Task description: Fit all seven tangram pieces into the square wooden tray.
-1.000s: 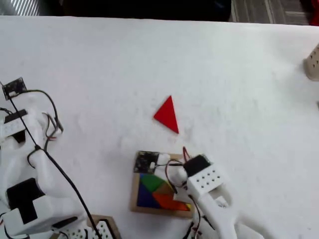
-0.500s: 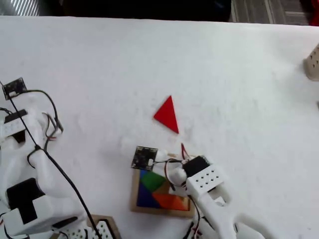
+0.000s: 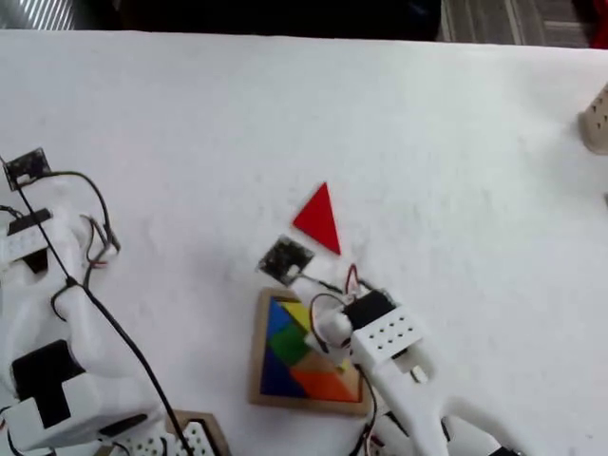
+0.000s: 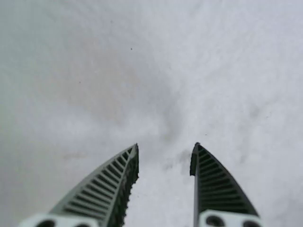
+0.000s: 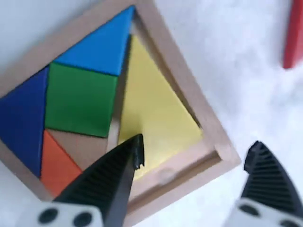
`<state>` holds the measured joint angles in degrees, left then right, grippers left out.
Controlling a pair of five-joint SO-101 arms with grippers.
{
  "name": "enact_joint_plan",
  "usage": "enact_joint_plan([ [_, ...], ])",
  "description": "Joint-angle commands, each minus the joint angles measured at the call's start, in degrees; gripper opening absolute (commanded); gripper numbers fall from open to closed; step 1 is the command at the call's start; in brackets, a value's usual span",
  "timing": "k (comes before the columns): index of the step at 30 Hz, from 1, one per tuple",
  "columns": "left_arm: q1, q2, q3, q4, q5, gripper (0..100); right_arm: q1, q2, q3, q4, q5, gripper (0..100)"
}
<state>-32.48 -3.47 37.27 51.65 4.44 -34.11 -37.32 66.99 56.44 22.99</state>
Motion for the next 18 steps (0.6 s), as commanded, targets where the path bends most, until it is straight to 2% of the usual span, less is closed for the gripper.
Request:
enact_joint_plan([
  [1, 0.4, -0.2, -0.4, -0.5, -0.5, 19, 0.5, -0.3, -2.3, 1.2, -2.5, 35.1],
  [7, 0.4, -0.2, -0.4, -0.5, -0.5, 19, -0.5, -0.2, -0.8, 1.5, -2.5, 35.1],
  [18, 0.4, -0.3, -0.4, -0.5, -0.5, 19, -7.0, 0.6, -0.4, 0.9, -3.3, 35.1],
])
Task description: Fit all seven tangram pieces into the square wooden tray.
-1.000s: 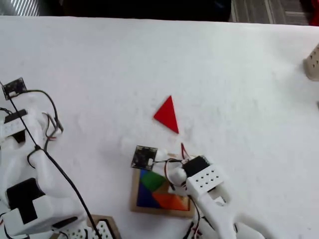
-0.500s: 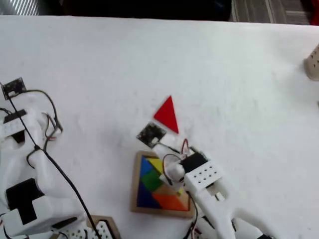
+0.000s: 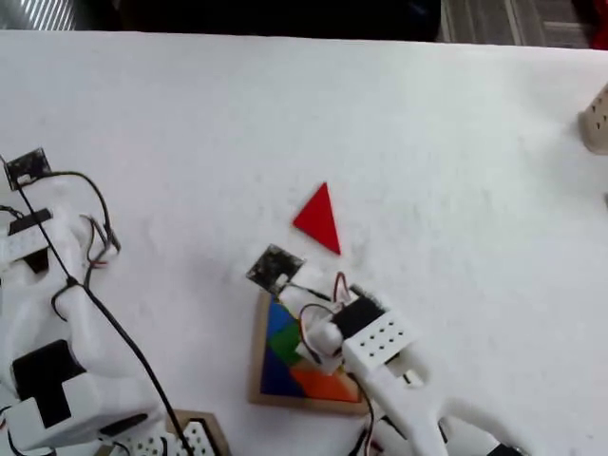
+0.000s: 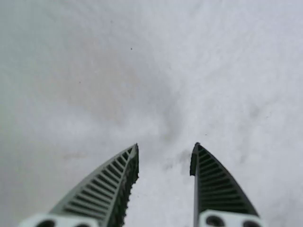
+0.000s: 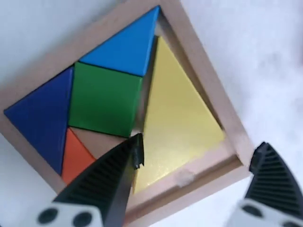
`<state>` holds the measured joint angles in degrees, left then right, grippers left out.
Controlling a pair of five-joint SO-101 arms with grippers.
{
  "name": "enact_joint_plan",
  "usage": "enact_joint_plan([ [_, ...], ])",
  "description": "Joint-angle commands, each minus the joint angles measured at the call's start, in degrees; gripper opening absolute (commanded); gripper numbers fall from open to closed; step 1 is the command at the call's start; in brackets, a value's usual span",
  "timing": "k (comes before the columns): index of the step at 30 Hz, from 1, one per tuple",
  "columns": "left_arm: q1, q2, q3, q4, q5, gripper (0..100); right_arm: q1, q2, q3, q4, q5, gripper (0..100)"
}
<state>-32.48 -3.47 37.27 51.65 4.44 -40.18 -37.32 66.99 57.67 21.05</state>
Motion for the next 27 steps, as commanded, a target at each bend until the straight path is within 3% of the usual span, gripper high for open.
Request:
enact_joint_plan([
  [1, 0.4, -0.3, -0.4, -0.5, -0.5, 19, -0.9, 1.6, -0.6, -0.7, -2.2, 35.1],
  [10, 0.4, -0.3, -0.4, -0.5, -0.5, 19, -0.8, 13.9, -7.7, 0.3, -2.5, 35.1],
  [16, 0.4, -0.3, -0.4, -0.5, -0.5, 19, 1.3, 3.0, -8.8, 5.1, -1.3, 35.3],
  [21, 0.4, -0.3, -0.4, -0.6, -0.5, 19, 5.1, -3.6, -2.5, 1.2, -2.7, 35.1],
  [27, 0.4, -0.3, -0.4, -0.6, -0.5, 19, 6.0, -1.1, 0.6, -3.0, -4.0, 35.1],
])
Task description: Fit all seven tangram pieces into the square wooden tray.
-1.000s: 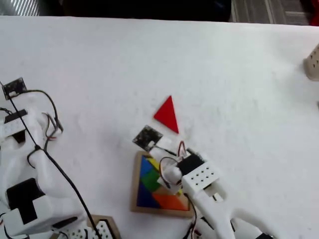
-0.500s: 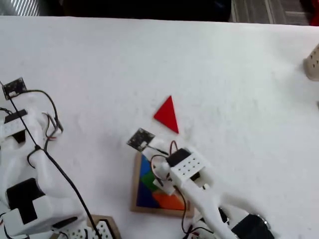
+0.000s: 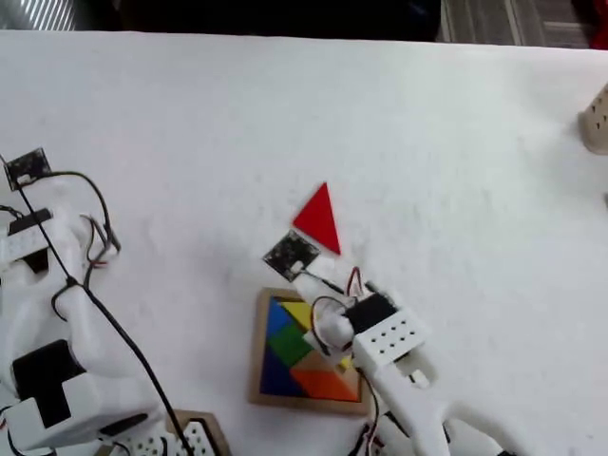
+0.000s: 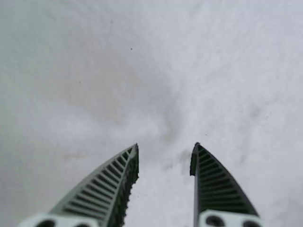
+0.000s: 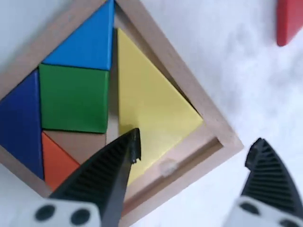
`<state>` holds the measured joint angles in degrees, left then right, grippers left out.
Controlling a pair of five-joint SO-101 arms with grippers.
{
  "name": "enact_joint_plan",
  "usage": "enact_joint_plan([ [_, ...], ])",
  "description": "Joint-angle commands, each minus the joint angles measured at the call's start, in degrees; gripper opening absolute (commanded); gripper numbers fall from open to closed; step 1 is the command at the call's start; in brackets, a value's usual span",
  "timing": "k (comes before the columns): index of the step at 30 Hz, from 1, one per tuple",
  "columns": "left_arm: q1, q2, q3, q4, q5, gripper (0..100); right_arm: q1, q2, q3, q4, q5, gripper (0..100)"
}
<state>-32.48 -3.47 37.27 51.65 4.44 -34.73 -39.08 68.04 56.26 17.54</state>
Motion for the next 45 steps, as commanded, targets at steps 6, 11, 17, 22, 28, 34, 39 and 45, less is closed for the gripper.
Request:
enact_joint_plan([
  [6, 0.4, -0.3, -0.4, -0.6, -0.5, 19, -3.1, 7.0, -3.2, -1.4, -0.5, 35.1],
  [11, 0.4, -0.3, -0.4, -0.5, -0.5, 19, -4.2, 10.9, -5.2, -1.2, -0.5, 35.1],
  [17, 0.4, -0.3, -0.4, -0.5, -0.5, 19, -5.7, 13.4, -6.6, -0.7, -0.5, 35.1],
  [22, 0.4, -0.3, -0.4, -0.5, -0.5, 19, -6.9, 16.5, -8.1, -0.5, -0.5, 35.1],
  [28, 0.4, -0.3, -0.4, -0.5, -0.5, 19, -7.9, 19.6, -9.9, 0.3, -0.5, 35.1],
  [34, 0.4, -0.3, -0.4, -0.5, -0.5, 19, -7.4, 19.8, -9.9, 0.6, -0.5, 35.1],
  [39, 0.4, -0.3, -0.4, -0.5, -0.5, 19, -7.4, 20.0, -9.9, 0.6, -0.5, 35.1],
  [45, 0.4, -0.3, -0.4, -0.5, -0.5, 19, -2.7, 19.6, -10.0, 1.0, 2.0, 33.7],
])
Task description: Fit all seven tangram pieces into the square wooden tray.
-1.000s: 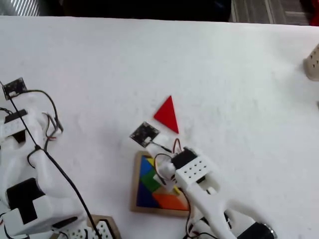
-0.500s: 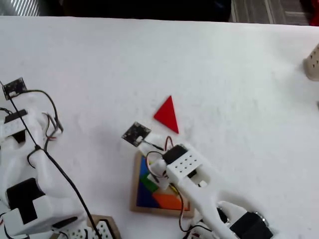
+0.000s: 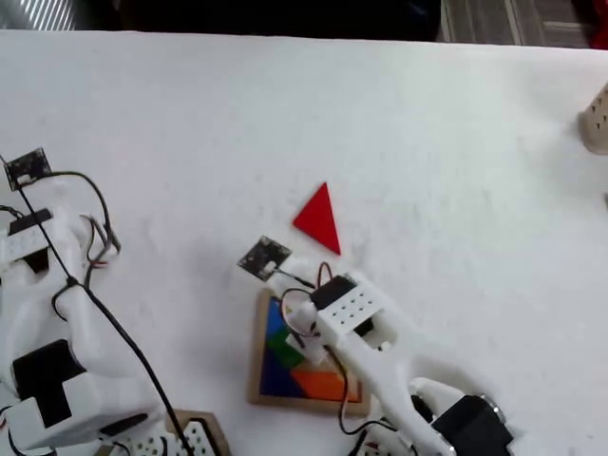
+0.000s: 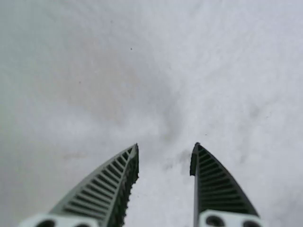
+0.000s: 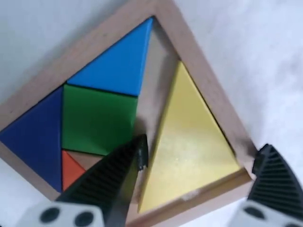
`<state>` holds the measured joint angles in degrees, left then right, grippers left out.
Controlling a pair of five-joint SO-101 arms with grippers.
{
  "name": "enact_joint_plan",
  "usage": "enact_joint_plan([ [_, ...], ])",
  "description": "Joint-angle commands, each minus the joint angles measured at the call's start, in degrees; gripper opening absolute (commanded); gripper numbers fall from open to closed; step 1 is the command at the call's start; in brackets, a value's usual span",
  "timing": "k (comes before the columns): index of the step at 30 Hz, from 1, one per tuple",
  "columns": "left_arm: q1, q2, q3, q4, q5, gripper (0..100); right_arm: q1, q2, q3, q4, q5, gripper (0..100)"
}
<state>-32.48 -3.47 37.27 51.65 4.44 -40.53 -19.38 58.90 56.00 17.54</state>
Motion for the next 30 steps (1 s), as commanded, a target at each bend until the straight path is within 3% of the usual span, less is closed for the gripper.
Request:
enact_joint_plan([
  [1, 0.4, -0.3, -0.4, -0.5, -0.5, 19, 4.3, -0.1, -1.0, 1.4, 2.9, 31.7],
  [9, 0.4, -0.3, -0.4, -0.5, -0.5, 19, 13.0, -0.1, -4.0, 1.3, 3.6, 7.9],
  [19, 0.4, -0.3, -0.4, -0.5, -0.5, 19, 27.0, -0.1, -9.1, 1.4, 10.6, 7.9],
  [30, 0.4, -0.3, -0.4, -0.5, -0.5, 19, 33.3, -0.3, -11.3, 1.9, 15.0, 10.9],
])
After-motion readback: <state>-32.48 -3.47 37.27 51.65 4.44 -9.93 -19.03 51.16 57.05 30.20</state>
